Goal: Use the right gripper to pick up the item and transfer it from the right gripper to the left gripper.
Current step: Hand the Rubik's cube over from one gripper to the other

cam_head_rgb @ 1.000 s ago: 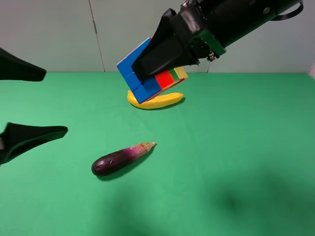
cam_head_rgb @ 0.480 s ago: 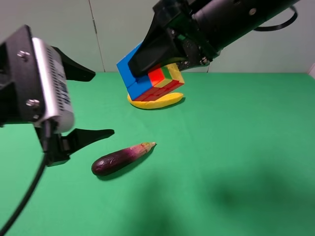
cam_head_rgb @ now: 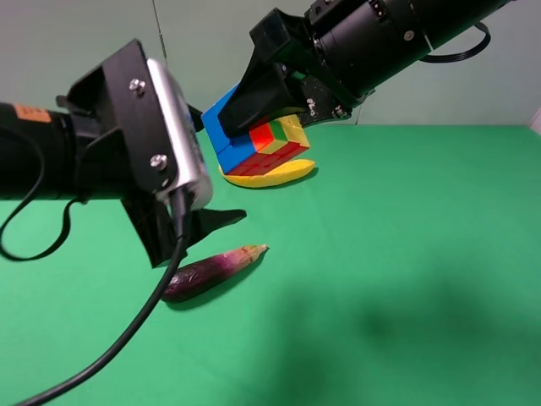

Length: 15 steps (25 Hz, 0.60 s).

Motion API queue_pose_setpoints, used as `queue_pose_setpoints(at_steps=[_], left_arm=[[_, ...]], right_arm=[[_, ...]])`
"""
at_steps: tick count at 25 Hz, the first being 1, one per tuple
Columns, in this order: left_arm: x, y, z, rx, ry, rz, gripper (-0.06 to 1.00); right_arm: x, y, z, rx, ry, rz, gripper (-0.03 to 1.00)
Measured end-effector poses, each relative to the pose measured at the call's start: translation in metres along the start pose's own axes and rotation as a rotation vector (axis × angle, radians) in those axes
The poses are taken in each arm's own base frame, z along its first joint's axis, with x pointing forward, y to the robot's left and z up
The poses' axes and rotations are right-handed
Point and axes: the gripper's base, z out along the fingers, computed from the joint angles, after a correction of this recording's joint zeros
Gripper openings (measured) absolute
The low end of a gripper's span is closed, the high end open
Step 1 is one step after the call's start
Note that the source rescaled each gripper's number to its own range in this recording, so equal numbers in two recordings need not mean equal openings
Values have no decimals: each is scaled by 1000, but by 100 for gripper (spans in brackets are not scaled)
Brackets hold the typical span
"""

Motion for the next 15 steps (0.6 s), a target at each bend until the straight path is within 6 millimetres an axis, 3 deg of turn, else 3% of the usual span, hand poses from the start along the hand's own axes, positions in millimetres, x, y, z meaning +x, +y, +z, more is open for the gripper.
queue_pose_setpoints(at_steps=[10,15], left_arm=[[-20,13,7,-27,-40,-1,90],[-24,6,7,-5,-52,11,89]], right_arm=[[1,-3,2,25,15,-19,1],[2,-11,15,23,51,8,1]])
